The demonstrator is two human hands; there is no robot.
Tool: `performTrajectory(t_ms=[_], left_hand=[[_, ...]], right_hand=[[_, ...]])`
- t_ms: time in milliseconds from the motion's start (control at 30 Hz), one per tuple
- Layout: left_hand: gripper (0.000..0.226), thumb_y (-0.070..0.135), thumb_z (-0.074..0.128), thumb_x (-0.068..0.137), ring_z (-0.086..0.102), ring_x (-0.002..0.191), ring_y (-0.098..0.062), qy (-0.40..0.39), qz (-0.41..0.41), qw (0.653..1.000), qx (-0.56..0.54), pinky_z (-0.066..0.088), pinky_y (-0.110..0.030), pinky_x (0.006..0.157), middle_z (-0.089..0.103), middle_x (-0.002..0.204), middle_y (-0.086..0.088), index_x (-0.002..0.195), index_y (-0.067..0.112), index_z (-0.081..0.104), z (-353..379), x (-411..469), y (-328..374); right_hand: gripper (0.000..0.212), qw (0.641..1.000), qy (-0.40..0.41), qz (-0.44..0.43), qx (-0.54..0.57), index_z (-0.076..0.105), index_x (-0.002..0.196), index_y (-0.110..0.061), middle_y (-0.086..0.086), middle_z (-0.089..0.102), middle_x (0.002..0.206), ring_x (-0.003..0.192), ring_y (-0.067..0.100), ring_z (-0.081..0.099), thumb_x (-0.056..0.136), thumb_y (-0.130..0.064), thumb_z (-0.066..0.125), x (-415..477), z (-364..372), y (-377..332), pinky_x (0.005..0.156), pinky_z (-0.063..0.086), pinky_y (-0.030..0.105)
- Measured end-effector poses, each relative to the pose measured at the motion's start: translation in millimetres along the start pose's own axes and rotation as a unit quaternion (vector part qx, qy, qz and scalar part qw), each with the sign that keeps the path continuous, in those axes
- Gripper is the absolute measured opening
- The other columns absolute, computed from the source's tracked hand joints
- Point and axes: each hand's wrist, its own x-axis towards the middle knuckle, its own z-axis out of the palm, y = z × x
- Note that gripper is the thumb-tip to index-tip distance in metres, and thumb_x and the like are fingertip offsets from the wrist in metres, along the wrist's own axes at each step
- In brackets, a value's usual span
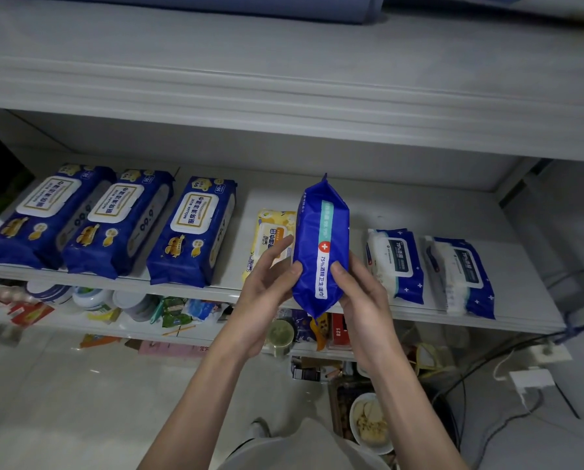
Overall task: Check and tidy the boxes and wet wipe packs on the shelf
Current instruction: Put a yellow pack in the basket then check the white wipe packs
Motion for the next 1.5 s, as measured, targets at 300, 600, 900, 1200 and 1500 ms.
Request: performTrajectory(t_ms=[300, 600, 900, 1200, 1500], left_hand=[[0.034, 0.013, 0.064, 0.097, 0.066, 0.113, -0.008, 0.084, 0.030, 0.993, 0.074, 0.057, -0.018, 0.077, 0.070, 0.123, 0.006, 0.128, 0.028, 0.064, -7.2, -4.7, -7.9], [0.037, 0.019, 0.061, 0.097, 0.070, 0.111, -0.009, 0.056, 0.007, 0.998, -0.011, 0.061, -0.026, 0.080, 0.074, 0.119, 0.010, 0.132, 0.032, 0.061, -3.8, -8.0, -0.9], [0.046, 0.019, 0.063, 0.095, 0.066, 0.120, -0.014, 0.054, -0.006, 0.998, -0.016, 0.058, -0.032, 0.093, 0.071, 0.127, 0.004, 0.140, 0.020, 0.058, -6.3, -2.8, 3.7], [0.039, 0.017, 0.062, 0.096, 0.070, 0.114, -0.018, 0.046, -0.018, 0.998, -0.030, 0.060, -0.030, 0.083, 0.074, 0.118, 0.002, 0.135, 0.024, 0.058, -6.3, 1.2, 4.7], [0.047, 0.008, 0.068, 0.093, 0.068, 0.109, -0.002, 0.100, 0.041, 0.994, 0.029, 0.056, -0.014, 0.075, 0.068, 0.123, 0.010, 0.135, 0.027, 0.057, -1.6, -0.4, 3.3]], right_hand=[[0.072, 0.998, -0.001, 0.016, -0.062, 0.054, 0.148, -0.031, -0.007, 0.071, 0.132, 0.114, 0.007, 0.071, 0.080, -0.046, 0.074, 4.0, -4.3, -3.8, 0.085, 0.062, 0.026], [0.047, 0.995, 0.066, 0.056, 0.059, 0.067, 0.123, -0.022, 0.000, 0.077, 0.122, 0.113, 0.017, 0.074, 0.079, -0.038, 0.074, 6.8, -2.4, -1.5, 0.097, 0.058, 0.040], [0.052, 0.996, 0.059, 0.030, 0.053, 0.067, 0.130, -0.019, 0.002, 0.077, 0.124, 0.116, 0.019, 0.073, 0.081, -0.034, 0.074, 6.1, -3.1, 1.2, 0.091, 0.059, 0.034], [0.055, 0.997, 0.062, 0.028, 0.047, 0.067, 0.128, -0.023, 0.000, 0.076, 0.124, 0.116, 0.018, 0.073, 0.076, -0.038, 0.077, 8.1, -3.8, -1.2, 0.093, 0.058, 0.039], [0.059, 0.995, 0.008, -0.005, -0.096, 0.050, 0.149, -0.031, -0.014, 0.063, 0.138, 0.112, -0.006, 0.066, 0.094, -0.030, 0.073, 8.7, 1.0, -1.8, 0.081, 0.057, 0.013]])
